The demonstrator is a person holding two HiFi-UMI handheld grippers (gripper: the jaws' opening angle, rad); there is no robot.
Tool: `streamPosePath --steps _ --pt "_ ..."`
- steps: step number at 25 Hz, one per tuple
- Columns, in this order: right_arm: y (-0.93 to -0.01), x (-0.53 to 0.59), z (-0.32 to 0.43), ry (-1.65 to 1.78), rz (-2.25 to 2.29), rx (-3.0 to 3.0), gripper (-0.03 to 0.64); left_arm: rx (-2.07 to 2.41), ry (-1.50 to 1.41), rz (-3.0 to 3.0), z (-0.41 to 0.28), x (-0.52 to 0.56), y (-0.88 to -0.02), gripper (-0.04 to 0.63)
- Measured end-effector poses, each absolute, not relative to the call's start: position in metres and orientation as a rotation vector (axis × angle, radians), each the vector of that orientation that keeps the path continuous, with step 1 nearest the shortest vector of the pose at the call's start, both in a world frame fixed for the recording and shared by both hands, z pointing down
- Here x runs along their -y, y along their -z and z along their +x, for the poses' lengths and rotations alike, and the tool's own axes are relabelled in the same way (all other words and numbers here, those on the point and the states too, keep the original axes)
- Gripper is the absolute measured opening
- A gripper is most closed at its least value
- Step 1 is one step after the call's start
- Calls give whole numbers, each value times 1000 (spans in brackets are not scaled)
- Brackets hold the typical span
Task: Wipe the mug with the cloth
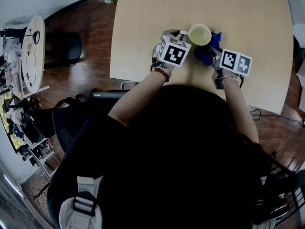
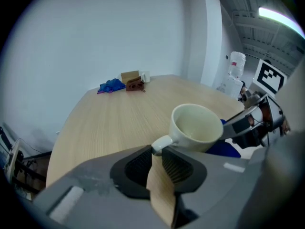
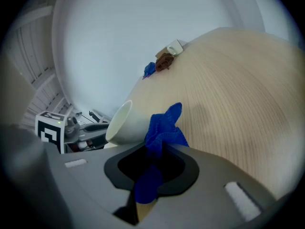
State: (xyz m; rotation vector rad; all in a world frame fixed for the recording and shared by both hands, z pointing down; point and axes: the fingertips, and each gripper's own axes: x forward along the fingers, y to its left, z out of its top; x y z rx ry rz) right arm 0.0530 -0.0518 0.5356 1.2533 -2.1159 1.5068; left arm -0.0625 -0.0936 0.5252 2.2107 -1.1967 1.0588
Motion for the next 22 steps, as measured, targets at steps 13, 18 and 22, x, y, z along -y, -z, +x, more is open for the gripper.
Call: streamPosePath --steps 13,18,22 --pt "-498 47 60 -1479 1247 2310 55 844 -1395 2027 -80 48 -530 74" --pt "-481 36 60 -1494 1287 2405 55 676 -1150 2031 -49 38 -519 91" --pt "-476 31 59 -1548 1308 2462 55 583 -1126 1997 -42 21 -518 92"
